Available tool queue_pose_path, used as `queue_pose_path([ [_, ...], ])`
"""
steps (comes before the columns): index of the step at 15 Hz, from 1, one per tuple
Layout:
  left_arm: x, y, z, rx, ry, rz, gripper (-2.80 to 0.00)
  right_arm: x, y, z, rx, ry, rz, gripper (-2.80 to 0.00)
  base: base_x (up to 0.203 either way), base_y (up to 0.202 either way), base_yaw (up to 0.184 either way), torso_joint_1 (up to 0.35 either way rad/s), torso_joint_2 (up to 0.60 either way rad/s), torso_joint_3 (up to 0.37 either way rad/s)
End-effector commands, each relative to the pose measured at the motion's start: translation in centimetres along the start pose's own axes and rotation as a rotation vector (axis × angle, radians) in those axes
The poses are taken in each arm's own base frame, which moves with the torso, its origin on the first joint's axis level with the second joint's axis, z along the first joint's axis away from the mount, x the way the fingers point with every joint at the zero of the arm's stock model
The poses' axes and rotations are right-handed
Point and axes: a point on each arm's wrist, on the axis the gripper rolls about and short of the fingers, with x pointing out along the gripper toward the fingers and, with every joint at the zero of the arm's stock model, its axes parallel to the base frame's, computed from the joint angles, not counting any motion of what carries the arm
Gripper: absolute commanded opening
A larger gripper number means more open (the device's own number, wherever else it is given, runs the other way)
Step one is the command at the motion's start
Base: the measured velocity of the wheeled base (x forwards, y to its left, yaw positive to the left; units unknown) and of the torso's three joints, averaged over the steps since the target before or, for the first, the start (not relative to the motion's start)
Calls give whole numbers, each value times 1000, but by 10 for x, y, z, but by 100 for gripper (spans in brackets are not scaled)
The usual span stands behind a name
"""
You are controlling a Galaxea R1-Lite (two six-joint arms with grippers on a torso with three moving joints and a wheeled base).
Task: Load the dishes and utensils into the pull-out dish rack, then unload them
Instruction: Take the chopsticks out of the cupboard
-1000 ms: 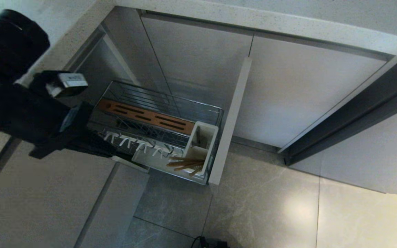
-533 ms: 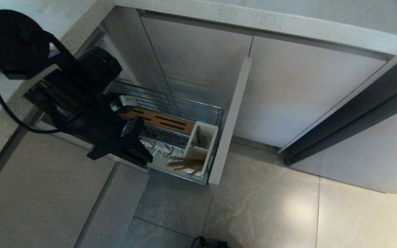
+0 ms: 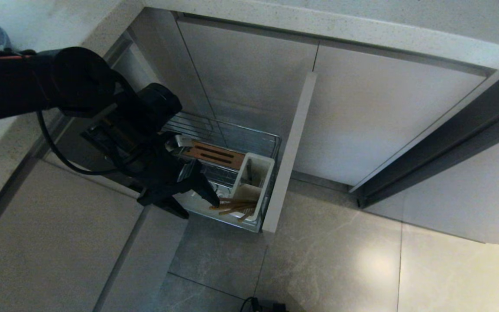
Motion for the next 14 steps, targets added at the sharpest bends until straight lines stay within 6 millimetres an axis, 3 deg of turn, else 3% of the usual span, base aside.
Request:
queue_pose_path([
  [1,9,-3,2,5,21,0,0,0,0,0,0,-1,0,-280,0,0,0,0,0,0],
  [8,30,-13,5,27,62,-2,0,0,0,0,-1,-1,0,-280,0,0,0,0,0,0],
  [14,57,-4,15,-12,124,23,0,0,0,0,1,-1,0,-280,0,0,0,0,0,0],
])
